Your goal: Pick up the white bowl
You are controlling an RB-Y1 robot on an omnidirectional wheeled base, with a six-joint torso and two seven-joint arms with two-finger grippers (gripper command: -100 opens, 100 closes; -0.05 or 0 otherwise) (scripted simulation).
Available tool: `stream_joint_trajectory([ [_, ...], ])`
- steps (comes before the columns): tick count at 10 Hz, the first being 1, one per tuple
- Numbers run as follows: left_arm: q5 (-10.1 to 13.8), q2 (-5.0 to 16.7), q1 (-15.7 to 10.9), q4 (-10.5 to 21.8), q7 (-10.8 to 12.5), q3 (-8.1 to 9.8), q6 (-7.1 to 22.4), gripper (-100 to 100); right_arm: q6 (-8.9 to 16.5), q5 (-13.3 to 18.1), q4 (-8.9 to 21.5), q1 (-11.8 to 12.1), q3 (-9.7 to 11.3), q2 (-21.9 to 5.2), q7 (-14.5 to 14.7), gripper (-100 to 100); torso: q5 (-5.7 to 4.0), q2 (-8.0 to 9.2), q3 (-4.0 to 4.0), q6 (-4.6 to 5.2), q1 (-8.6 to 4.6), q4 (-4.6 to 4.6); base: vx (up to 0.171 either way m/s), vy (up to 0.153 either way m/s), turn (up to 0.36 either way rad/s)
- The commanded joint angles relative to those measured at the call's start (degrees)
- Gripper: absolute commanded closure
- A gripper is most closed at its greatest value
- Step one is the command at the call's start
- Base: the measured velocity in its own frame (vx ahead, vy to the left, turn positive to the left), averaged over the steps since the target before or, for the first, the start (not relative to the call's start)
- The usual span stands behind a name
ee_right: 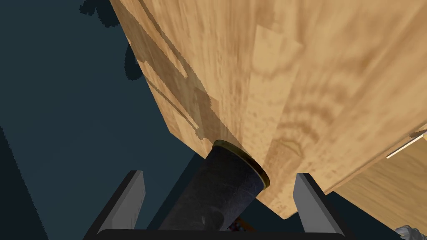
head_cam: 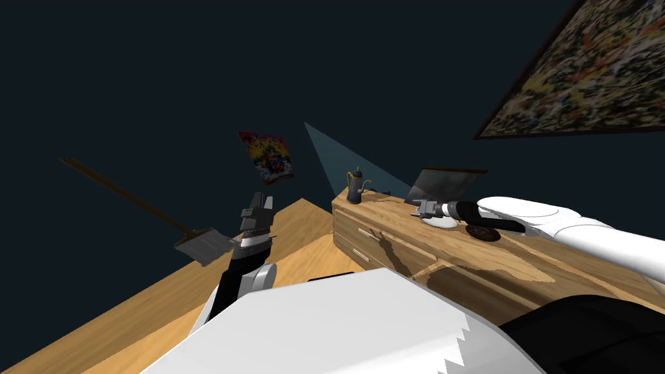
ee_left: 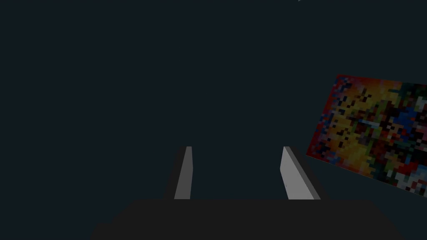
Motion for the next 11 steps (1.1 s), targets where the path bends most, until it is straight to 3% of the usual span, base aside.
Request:
stream_joint_trajectory([
  [1,0.0,0.0,0.0,0.0,0.0,0.0,0.0,0,0.5,1.55,2.58,0.67,1.67,-1.6,0.35,-100,0.0,0.0,0.0,0.0,0.0,0.0,-0.022,-0.025,0.189],
  [2,0.0,0.0,-0.01,0.0,0.0,0.0,0.0,0,0.69,2.79,4.02,0.83,3.44,-2.91,0.48,-100,0.0,0.0,-0.01,-0.04,0.0,-0.01,-0.025,-0.049,0.296],
  [4,0.0,0.0,0.0,0.0,0.0,0.0,0.0,0,0.69,2.79,4.86,0.83,3.44,-2.91,0.48,-100,-0.02,0.0,0.0,0.04,-0.09,0.0,-0.02,-0.032,0.029],
  [5,0.0,0.0,0.01,0.0,0.0,0.0,0.0,0,1.02,5.01,8.3,1.25,6.89,-4.83,0.58,-100,-0.01,0.01,0.01,0.05,-0.01,0.01,-0.05,-0.039,0.289],
  [7,0.0,0.0,0.0,0.0,0.0,0.0,0.0,0,1.02,5.01,8.96,1.25,7.06,-4.83,0.58,-100,-0.03,0.07,0.04,0.01,-0.12,0.02,-0.032,-0.046,0.094],
  [11,0.0,0.01,0.0,0.0,0.0,0.01,0.0,0,1.39,8.26,15.02,2.35,13.54,-6.24,0.34,-100,-0.06,0.1,0.06,0.02,-0.21,0.02,-0.044,-0.062,0.159],
])
